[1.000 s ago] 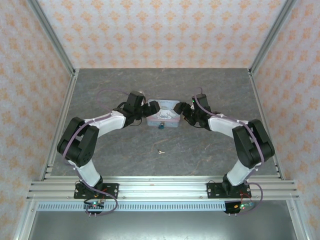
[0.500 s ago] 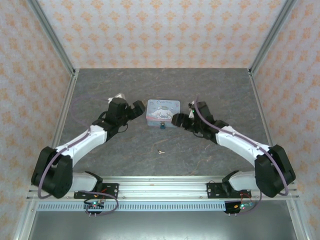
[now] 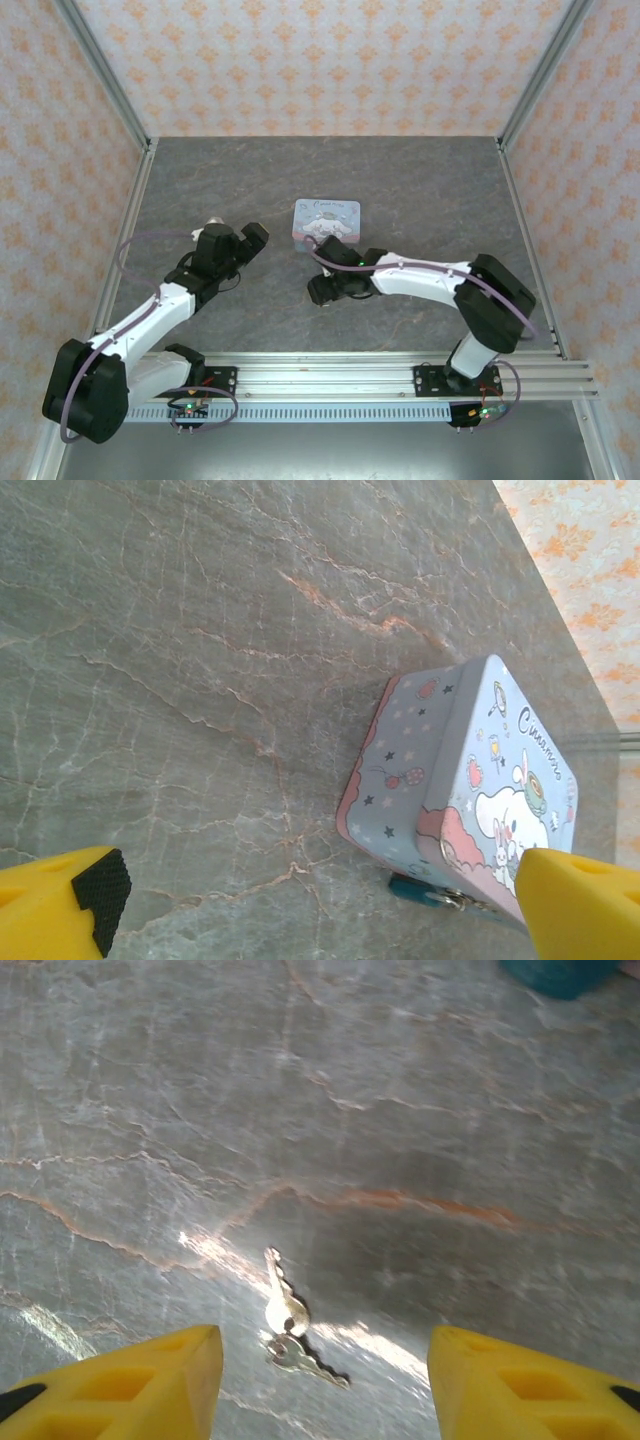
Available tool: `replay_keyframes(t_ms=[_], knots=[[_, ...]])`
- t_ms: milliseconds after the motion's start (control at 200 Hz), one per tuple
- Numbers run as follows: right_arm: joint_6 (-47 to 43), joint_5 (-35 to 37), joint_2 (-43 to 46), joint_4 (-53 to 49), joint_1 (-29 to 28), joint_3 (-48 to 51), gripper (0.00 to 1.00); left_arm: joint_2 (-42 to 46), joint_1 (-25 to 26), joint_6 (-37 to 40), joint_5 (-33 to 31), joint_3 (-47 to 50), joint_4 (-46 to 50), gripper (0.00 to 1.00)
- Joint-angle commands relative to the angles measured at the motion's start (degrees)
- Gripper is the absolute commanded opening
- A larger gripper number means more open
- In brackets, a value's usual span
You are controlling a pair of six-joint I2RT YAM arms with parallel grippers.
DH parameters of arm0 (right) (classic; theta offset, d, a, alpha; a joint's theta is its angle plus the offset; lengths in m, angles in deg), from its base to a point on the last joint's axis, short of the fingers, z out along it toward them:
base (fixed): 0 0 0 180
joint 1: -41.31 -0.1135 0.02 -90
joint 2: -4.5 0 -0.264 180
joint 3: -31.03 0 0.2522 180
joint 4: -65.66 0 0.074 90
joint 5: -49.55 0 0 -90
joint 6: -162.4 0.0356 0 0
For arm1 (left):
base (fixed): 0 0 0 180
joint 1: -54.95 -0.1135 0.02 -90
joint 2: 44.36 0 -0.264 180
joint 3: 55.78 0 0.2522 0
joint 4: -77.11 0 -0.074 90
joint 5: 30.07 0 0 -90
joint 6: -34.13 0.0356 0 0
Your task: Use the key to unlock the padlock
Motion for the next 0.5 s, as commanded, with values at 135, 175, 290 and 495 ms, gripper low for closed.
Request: replay_keyframes(t_ms=[135,175,290,495], knots=[[-6.2,5.6,-5.9,-7.6,-3.6,-6.0,0.53,0.4,-0.6,-0.8,0.9,-1.7,3.9,1.0],[-6.6,6.0,-6.7,-8.0,-4.1,-6.5,0.53,0.1,-0.7,-0.5,0.9,-2.2,4.5,1.0],[-7.4,6.5,-9.4,-9.1,-5.2,-7.8,0.51,-0.7,-0.8,0.4,0.8,-2.9,5.1,1.0],[-6.8,6.6,-11.8,-9.2,-6.1,-7.8,0.46,-1.7,-0.8,1.6,0.4,-4.6,6.9,1.0]])
